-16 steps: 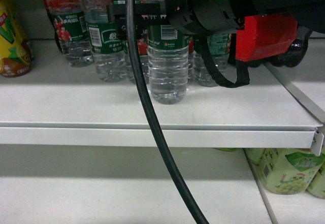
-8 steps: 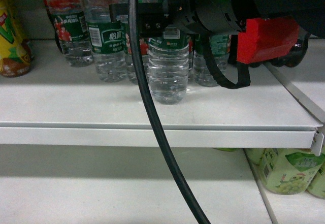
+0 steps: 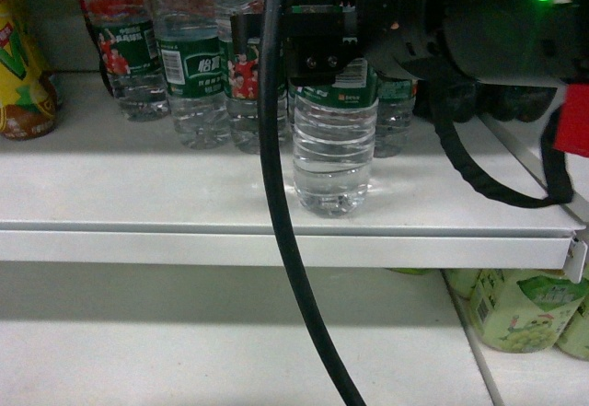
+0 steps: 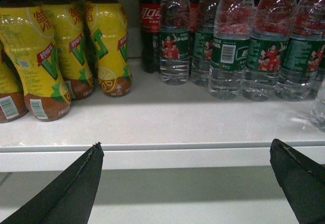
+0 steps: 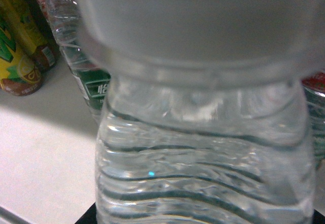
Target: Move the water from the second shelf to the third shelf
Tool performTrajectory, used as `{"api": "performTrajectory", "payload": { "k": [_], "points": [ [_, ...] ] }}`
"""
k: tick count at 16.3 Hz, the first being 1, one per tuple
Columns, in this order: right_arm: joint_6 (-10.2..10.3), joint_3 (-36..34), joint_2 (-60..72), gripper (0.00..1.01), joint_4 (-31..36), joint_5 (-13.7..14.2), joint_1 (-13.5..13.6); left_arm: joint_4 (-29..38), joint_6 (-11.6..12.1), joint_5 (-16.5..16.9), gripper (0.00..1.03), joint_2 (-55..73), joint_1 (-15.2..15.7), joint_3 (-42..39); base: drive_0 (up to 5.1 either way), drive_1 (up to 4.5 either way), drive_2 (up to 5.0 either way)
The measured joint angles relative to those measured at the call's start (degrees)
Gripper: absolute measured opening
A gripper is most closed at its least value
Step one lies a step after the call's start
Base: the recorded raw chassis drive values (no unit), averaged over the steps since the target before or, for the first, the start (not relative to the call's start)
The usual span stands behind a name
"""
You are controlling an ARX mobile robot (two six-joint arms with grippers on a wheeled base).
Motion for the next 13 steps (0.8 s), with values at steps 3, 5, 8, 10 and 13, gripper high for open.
{"api": "performTrajectory", "payload": {
  "k": [3,5,8,10,13],
  "points": [
    [1.1,-5.6,-5.1,0.44,0.0,-0.6,-0.4,0.0,0.0,0.0,0.98,0.0,0.0,0.0,0.0,0.0,0.0],
    [1.4,-10.0,-9.4,0.44,-0.2,-1.1,-1.0,0.0,0.0,0.0,0.98,0.0,0.0,0.0,0.0,0.0,0.0],
    [1.3,-15.8,-15.6,0.44,-1.3,-1.8,-3.1,0.0,0.0,0.0,0.98,0.0,0.0,0.0,0.0,0.0,0.0],
    [1.3,-19.7,-20.4,0.44,-2.6,-1.7,-6.5,0.0,0.0,0.0,0.98,0.0,0.0,0.0,0.0,0.0,0.0],
    [0.8,-22.4,-25.7,0.44,-3.4,-1.6,-10.6,0.0,0.0,0.0,0.98,0.0,0.0,0.0,0.0,0.0,0.0]
  ]
}}
